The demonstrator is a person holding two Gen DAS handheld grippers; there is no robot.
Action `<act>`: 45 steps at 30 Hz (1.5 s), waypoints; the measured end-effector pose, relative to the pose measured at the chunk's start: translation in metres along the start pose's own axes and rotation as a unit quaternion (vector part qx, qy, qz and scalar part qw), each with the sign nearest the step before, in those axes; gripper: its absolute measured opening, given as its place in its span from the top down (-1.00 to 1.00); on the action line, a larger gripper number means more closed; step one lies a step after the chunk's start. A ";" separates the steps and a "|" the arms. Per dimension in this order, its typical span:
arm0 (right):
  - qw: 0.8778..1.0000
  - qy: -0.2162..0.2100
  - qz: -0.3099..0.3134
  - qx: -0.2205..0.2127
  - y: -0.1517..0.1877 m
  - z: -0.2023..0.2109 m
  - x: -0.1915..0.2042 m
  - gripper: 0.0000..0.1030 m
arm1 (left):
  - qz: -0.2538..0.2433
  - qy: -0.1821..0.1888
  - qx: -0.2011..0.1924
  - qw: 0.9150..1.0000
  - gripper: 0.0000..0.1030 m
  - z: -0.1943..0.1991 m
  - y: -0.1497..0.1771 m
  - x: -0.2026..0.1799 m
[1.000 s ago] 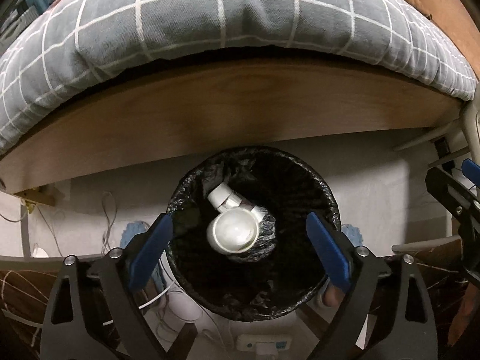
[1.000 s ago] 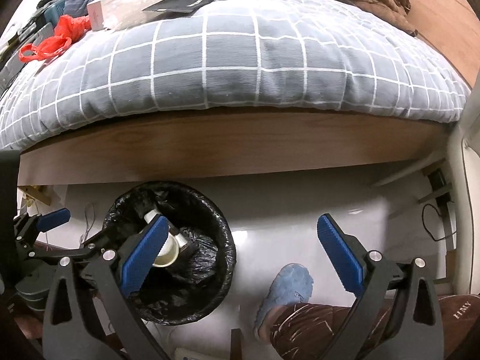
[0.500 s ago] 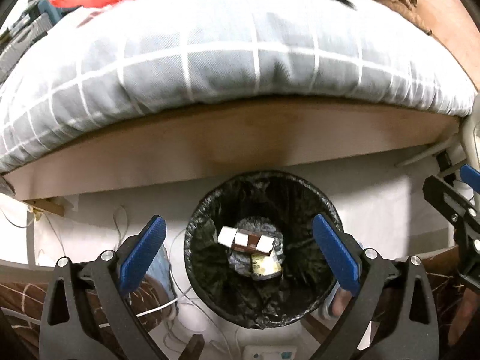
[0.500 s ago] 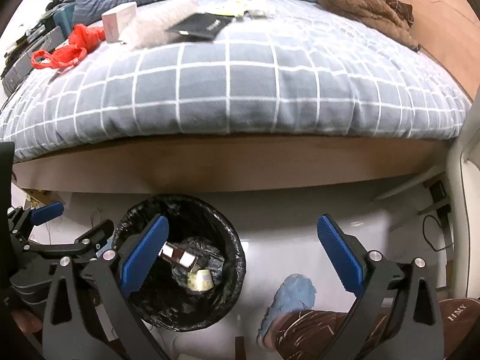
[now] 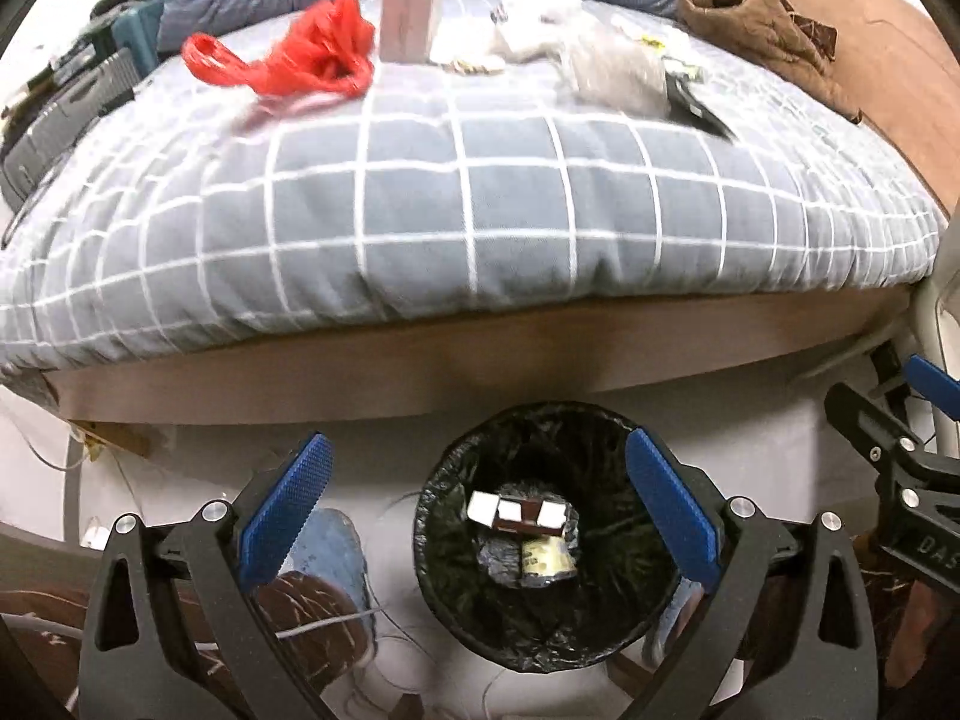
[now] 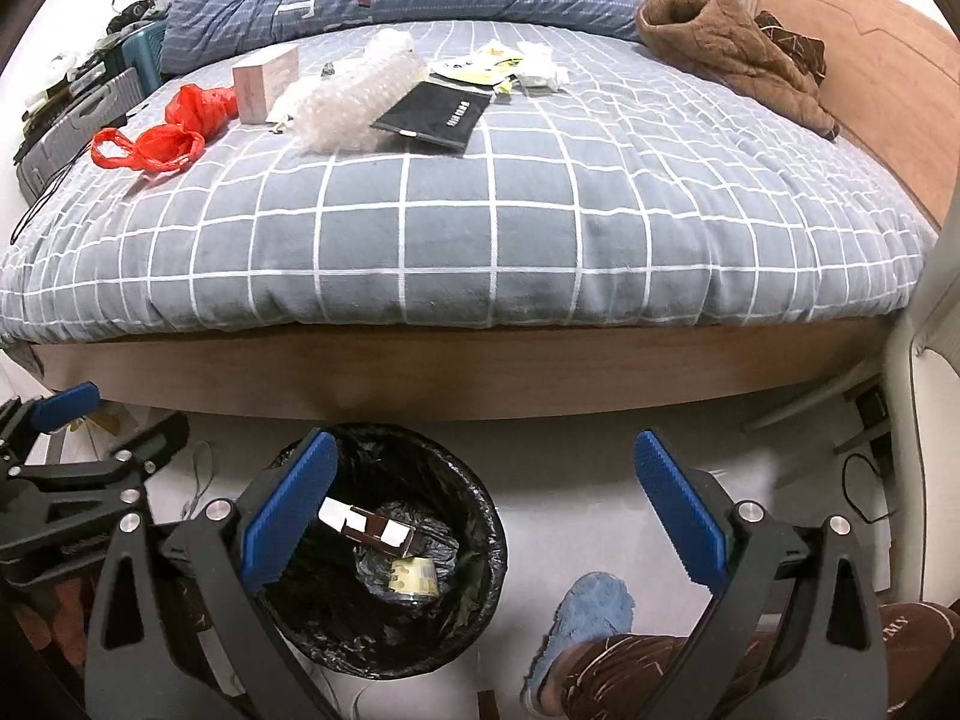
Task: Collect trash
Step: 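Move both tools back toward the trash on the bed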
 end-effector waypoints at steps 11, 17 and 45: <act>0.999 -0.004 0.002 -0.038 -0.034 0.041 0.008 -0.85 | 0.024 -0.026 -0.042 0.999 -0.88 0.051 -0.031 0.034; 0.998 -0.006 0.002 -0.060 -0.060 0.060 0.011 -0.85 | 0.031 -0.030 -0.054 0.998 -0.88 0.069 -0.049 0.045; 0.995 -0.036 0.027 -0.091 -0.166 0.028 0.050 -0.85 | 0.053 -0.043 -0.076 0.995 -0.87 0.044 -0.144 0.084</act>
Point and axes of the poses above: each gripper's, at about its wrist camera, not at the fingertips, and z roughly against the way its jaws point, x to its left, y to its underside, the point moved 2 cm from there along -z, roughly the way its jaws point, and after that the axes turned 7 degrees about -x, right-handed, at the moved point
